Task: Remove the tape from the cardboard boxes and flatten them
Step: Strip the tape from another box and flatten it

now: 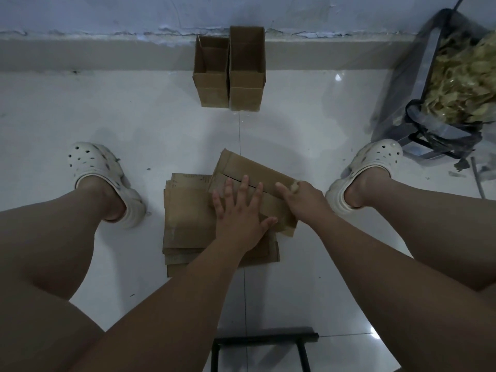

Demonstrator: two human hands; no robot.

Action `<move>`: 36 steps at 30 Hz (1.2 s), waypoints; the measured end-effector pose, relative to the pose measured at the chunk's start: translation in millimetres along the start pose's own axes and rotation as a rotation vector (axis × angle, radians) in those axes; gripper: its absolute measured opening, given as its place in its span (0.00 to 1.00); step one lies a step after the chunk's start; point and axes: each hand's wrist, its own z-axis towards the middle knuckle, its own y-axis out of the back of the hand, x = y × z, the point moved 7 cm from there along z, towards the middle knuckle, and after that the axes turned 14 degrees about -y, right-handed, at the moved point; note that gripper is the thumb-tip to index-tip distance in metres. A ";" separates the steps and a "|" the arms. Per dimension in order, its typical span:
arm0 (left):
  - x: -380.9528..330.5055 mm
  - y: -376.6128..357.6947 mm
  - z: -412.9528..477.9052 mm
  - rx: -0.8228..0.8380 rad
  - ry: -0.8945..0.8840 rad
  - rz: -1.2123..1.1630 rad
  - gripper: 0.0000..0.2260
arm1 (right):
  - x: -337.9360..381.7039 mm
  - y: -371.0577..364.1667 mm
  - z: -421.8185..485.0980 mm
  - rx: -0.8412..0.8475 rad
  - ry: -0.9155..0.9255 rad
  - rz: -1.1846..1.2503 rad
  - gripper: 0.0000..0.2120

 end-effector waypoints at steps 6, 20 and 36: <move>-2.0 -2.9 -3.8 0.000 0.013 0.012 0.37 | 0.5 7.1 3.0 -0.075 -0.108 0.039 0.34; -0.3 -1.9 -1.8 -0.031 0.039 -0.011 0.37 | 1.5 28.0 -0.9 -0.294 0.144 0.045 0.14; -9.4 -0.9 -1.8 -0.041 0.083 0.062 0.37 | 11.1 29.3 7.2 -0.392 0.228 -0.162 0.11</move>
